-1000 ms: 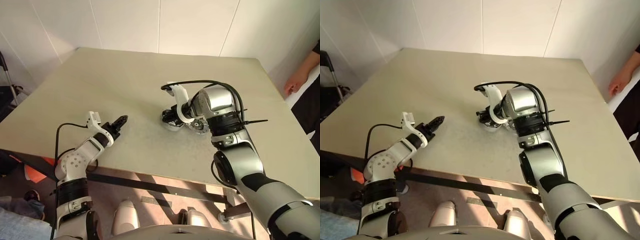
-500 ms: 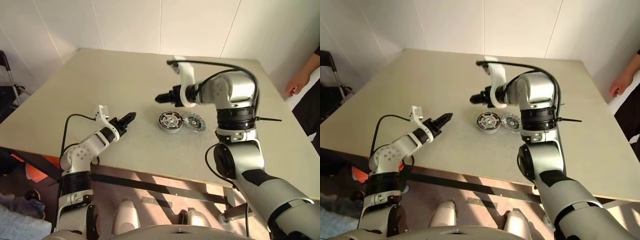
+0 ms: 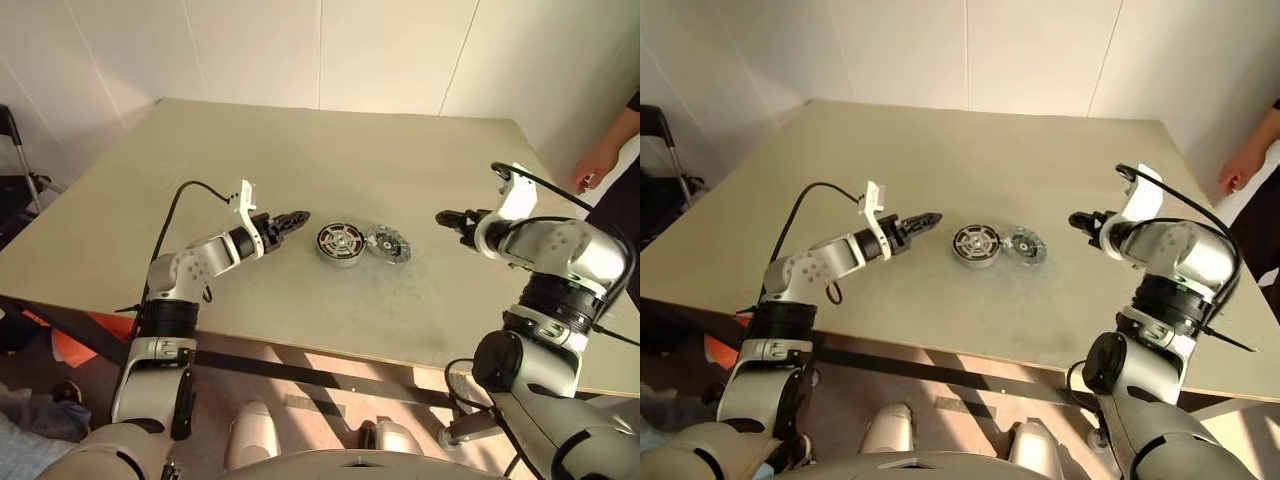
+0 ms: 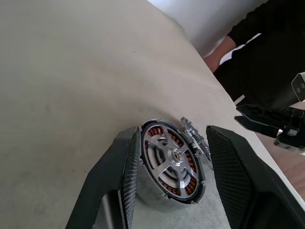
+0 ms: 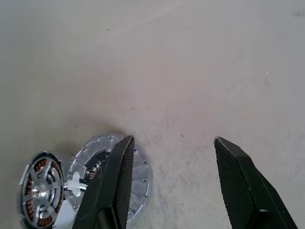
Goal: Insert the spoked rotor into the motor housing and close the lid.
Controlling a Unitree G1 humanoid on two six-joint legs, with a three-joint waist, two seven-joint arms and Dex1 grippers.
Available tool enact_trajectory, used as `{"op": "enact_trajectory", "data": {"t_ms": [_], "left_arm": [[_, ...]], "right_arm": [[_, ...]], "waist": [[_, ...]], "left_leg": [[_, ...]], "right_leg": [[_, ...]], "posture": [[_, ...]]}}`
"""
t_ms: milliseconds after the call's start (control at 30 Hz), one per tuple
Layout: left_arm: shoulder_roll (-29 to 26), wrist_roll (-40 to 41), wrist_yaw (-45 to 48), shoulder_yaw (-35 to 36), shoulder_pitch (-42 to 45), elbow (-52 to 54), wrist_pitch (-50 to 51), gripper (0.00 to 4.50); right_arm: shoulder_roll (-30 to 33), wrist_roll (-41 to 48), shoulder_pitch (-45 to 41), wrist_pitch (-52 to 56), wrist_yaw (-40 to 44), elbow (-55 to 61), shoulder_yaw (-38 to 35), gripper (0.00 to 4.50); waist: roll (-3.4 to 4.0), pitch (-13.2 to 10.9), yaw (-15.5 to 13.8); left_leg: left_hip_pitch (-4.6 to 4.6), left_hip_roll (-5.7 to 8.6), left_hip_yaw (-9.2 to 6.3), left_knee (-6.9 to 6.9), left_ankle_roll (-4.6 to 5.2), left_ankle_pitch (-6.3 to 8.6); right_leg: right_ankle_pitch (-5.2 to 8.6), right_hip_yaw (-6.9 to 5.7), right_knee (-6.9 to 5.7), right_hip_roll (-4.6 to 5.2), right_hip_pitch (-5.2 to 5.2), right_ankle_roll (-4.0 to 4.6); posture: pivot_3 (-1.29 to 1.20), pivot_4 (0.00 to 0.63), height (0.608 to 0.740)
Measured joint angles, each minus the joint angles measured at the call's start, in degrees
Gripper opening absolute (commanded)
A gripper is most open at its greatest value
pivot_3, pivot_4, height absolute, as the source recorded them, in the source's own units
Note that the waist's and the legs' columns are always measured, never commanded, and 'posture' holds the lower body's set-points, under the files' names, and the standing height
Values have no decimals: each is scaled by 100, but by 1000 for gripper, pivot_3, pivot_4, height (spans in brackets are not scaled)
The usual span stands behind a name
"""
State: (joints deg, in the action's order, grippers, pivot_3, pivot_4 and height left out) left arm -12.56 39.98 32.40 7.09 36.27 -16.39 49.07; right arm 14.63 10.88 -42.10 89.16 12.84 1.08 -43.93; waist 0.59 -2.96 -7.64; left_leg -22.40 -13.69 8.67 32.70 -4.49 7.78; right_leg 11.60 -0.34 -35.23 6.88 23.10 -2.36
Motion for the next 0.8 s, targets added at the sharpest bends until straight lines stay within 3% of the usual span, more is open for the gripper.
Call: {"op": "enact_trajectory", "data": {"t_ms": [133, 300, 567, 800], "left_arm": [[85, -219, 260, -208, 387, -360, -74, 2353], [171, -485, 451, -406, 519, -612, -167, 2353], [115, -614, 526, -397, 517, -613, -155, 2353], [104, -641, 466, -324, 406, -573, -122, 2353]], "right_arm": [[-829, 452, 181, 273, -201, 409, -927, 2962], [-1697, 793, 443, 307, -775, 671, -1393, 2962], [-1885, 1507, 604, 308, -1333, 843, -1444, 2962], [-2054, 1617, 194, 307, -1521, 128, -1454, 2962]], "waist": [[4, 3, 5], [22, 4, 4], [24, 4, 3], [25, 4, 41]], "left_leg": [[37, 1, 10, -4, -1, -1], [36, 6, 10, -10, -12, -7], [39, 7, 10, -32, -19, -11], [37, 7, 10, -39, -25, -15]], "right_leg": [[-1, 11, -3, 2, -21, 3], [-1, 10, -6, 9, -19, 3], [-1, 8, 0, 8, -16, 3], [9, 8, 2, 8, -11, -12]], "posture": [[0, 0, 740], [0, 0, 740], [0, 0, 740], [0, 0, 740]]}}
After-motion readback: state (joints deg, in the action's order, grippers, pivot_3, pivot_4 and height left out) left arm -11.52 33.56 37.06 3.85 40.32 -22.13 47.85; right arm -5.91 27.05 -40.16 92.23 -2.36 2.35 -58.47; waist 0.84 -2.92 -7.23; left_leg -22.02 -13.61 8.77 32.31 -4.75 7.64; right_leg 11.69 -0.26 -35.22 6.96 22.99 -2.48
